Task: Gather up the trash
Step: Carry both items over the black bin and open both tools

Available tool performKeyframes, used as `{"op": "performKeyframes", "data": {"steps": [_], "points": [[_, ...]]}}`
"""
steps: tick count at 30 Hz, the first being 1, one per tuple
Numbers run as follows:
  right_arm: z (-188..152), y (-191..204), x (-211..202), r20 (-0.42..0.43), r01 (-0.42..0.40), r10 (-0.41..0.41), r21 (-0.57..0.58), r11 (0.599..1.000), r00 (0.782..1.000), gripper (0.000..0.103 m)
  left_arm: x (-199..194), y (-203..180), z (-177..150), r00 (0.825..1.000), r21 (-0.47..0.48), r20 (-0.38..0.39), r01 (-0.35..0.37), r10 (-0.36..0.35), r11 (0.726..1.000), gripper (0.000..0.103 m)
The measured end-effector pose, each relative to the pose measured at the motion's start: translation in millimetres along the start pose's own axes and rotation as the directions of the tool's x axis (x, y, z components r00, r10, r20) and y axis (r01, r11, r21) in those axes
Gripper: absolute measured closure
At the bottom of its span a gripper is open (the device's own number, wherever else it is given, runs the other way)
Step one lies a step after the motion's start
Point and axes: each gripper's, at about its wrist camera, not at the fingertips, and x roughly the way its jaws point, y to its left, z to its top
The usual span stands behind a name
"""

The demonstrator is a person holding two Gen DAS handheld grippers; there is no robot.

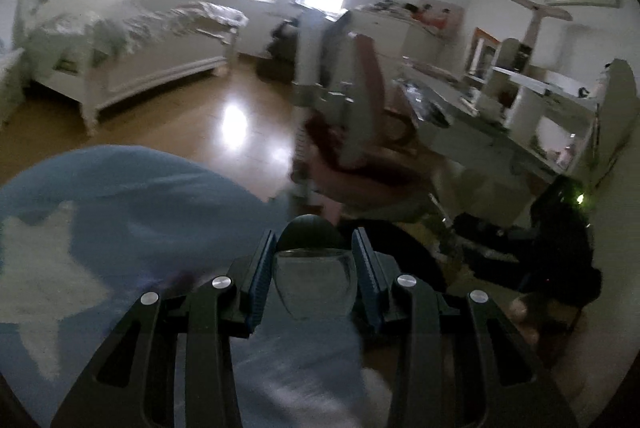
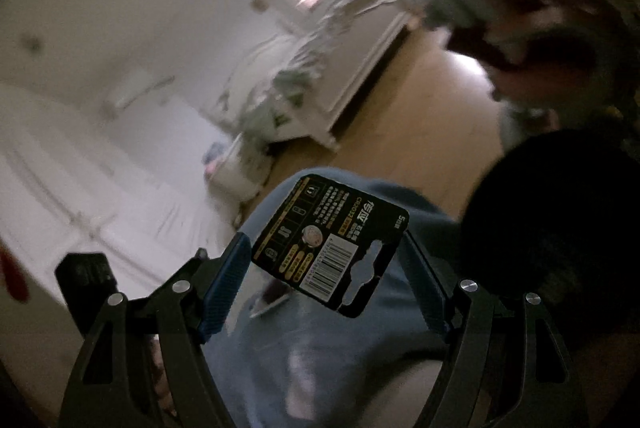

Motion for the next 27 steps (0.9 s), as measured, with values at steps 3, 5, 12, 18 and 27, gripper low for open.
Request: {"op": "performKeyframes", "data": {"steps": [3,5,12,18,27], "points": [[3.1,-28.7,-13.3,0.020,0.043,-0.044,0.045,0.998,0.999,0.027,31.3,-16.0,2.8,0.997,-0.002,-0.031,0.070,-0.070,0.998,0.064],[2.3,-48.0,-20.7,0.022,0.066,-0.068,0.076,0.995,0.997,0.027,52.6,-28.0,3.3,0.993,0.001,-0.057,0.106,-0.106,0.994,0.064],[-5.8,-96.7,-27.8,0.015,0.112,-0.116,0.169,0.979,0.993,0.027,109.2,-64.5,-0.1,0.977,0.019,-0.139,0.164,-0.160,0.986,0.064],[-8.2,-121.9,-18.9,-0.002,0.140,-0.143,0.218,0.966,0.990,0.027,140.5,-79.9,-8.4,0.967,0.034,-0.202,0.168,-0.158,0.985,0.063],[-10.5,-144.9,-8.2,-0.026,0.212,-0.213,0.263,0.941,0.977,0.026,154.5,-90.1,-9.2,0.979,0.094,-0.197,0.075,-0.055,0.993,0.023]]}}
